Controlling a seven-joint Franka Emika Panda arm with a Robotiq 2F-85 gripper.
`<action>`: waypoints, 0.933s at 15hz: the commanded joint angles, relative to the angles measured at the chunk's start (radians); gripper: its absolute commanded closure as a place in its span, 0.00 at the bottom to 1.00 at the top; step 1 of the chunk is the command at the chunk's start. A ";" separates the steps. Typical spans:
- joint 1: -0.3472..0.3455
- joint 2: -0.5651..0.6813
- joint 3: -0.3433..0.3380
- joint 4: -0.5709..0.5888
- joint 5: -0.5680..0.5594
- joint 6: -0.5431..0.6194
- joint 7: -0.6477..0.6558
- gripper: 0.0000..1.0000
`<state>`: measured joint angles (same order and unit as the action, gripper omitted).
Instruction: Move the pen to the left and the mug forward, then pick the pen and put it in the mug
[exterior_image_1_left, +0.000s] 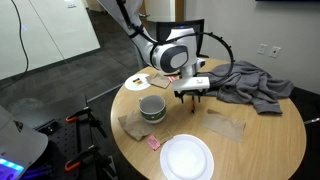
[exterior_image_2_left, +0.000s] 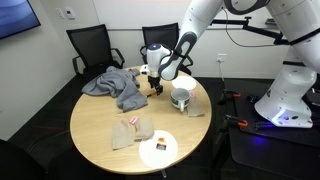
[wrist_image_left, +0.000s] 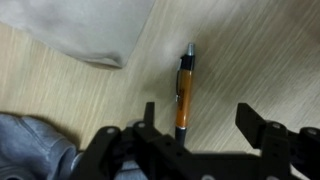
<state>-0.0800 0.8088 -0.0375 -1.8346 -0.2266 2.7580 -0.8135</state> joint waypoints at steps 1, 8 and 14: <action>-0.005 0.023 0.009 0.049 -0.027 -0.055 0.038 0.16; -0.018 0.056 0.028 0.113 -0.007 -0.164 0.027 0.30; -0.027 0.079 0.050 0.179 0.009 -0.287 0.019 0.83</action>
<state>-0.0897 0.8688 -0.0109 -1.7084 -0.2220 2.5401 -0.8128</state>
